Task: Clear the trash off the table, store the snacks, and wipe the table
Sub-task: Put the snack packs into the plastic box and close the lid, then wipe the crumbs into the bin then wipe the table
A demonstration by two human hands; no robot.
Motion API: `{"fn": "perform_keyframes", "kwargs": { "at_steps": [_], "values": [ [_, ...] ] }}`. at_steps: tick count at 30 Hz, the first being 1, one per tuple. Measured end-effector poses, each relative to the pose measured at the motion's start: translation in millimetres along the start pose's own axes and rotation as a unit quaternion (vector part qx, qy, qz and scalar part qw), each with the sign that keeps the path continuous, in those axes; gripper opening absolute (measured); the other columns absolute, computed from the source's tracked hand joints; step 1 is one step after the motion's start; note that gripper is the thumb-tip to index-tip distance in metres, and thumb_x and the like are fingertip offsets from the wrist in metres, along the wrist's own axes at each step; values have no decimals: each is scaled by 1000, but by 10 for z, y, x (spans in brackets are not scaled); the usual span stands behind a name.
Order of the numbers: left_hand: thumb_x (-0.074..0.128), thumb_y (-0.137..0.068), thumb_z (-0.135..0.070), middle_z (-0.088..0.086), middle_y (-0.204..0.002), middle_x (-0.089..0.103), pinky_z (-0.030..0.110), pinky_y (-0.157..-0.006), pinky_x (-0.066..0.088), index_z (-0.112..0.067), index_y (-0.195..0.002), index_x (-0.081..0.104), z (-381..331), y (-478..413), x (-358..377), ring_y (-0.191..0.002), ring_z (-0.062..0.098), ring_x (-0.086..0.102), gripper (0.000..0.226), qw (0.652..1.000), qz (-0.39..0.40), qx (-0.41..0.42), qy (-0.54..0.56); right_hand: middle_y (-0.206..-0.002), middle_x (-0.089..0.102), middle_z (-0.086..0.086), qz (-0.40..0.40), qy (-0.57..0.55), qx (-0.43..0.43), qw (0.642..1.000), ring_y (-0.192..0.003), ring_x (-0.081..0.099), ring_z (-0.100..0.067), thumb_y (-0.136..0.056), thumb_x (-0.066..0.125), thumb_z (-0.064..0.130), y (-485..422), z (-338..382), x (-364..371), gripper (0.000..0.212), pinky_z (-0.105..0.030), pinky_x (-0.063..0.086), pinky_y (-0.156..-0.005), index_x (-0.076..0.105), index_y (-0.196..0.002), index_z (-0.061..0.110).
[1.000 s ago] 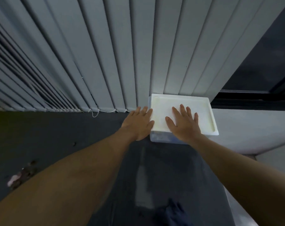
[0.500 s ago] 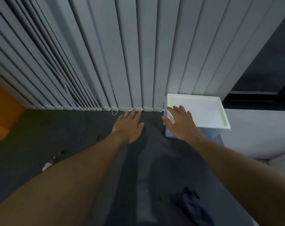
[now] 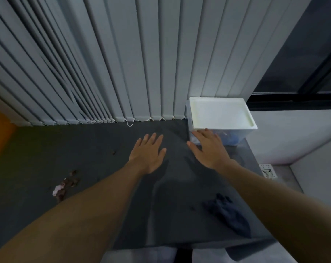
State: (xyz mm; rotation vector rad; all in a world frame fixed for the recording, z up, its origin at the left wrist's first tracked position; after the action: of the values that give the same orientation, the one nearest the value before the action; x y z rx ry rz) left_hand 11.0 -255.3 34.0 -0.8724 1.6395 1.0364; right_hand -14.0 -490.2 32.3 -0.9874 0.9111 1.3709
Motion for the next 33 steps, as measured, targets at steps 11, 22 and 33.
{"fn": "perform_keyframes", "kwargs": {
  "at_steps": [11, 22, 33],
  "values": [
    [19, -105, -48, 2, -169, 2, 45, -125, 4, -24, -161, 3, 780, 663, -199, -155, 26, 0, 63, 999, -26, -37, 11, -156, 38, -4, -2, -3, -28, 1000, -149, 21, -27, -99, 40, 56, 52, 1043, 129, 60, -52, 18, -119, 39, -150, 23],
    [20, -105, -48, 3, -168, 6, 46, -125, 5, -23, -161, 5, 1796, 1567, -259, -155, 28, 4, 63, 988, -67, -136, 25, -159, 31, 0, 37, -8, -114, 993, -151, 14, -22, -100, 37, 57, 63, 2277, 426, 61, -51, 12, -121, 35, -152, 25],
    [20, -105, -48, 5, -168, 8, 48, -125, 6, -23, -161, 6, 2768, 2588, -240, -154, 27, 9, 63, 949, -98, -291, 66, -160, 29, -1, 114, -5, -261, 959, -151, 17, -23, -101, 35, 57, -50, 3658, 888, 66, -47, 20, -121, 28, -155, 21]
  ]
}}
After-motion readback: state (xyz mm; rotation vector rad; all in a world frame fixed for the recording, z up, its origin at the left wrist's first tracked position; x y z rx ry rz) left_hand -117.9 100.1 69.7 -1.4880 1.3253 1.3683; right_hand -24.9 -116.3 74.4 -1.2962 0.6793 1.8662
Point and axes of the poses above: each hand's wrist, its own y-axis away from the middle knuckle, its own x-axis out of the palm, z = x × y, the point moved 2 cm from there along -y, towards the middle knuckle
